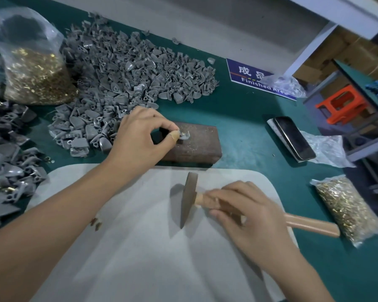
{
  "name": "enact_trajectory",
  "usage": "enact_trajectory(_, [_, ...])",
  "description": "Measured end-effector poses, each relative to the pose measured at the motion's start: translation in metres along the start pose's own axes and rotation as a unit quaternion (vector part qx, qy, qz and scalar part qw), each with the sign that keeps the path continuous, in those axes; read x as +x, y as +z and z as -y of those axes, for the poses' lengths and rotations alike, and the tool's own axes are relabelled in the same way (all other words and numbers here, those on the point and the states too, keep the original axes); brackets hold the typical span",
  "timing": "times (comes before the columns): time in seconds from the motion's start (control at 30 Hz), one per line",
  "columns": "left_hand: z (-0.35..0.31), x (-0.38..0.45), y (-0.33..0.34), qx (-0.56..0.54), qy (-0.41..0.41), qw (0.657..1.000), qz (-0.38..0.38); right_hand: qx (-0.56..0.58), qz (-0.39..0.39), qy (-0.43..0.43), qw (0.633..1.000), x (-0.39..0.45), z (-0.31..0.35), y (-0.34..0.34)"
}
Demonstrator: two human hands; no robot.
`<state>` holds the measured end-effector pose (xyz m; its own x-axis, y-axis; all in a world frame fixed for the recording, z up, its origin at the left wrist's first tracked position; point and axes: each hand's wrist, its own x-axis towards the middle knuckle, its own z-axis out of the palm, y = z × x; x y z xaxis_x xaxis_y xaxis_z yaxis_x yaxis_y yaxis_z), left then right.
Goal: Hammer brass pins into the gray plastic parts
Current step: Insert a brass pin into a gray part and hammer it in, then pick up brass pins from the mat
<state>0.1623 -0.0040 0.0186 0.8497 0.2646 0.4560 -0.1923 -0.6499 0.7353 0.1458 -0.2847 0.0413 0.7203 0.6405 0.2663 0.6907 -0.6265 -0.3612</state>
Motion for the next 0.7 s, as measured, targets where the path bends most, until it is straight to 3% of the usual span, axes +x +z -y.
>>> enact_trajectory(0.17, [-0.001, -0.001, 0.0, -0.01, -0.001, 1.0, 0.001, 0.04, -0.002, 0.021, 0.999, -0.004, 0.004, 0.015])
enact_trajectory(0.43, [0.002, 0.0, 0.0, -0.012, -0.029, 0.999, 0.024, 0.159, -0.073, 0.071, 0.982, 0.08, 0.013, 0.03])
enact_trajectory(0.6, [0.001, 0.0, -0.001, -0.019, -0.036, 0.999, 0.023, 0.094, -0.055, 0.038, 0.993, 0.123, 0.013, 0.039])
enact_trajectory(0.7, [0.002, 0.001, 0.0, -0.02, -0.03, 0.999, 0.023, 0.117, -0.036, 0.02, 0.992, 0.126, 0.007, 0.041])
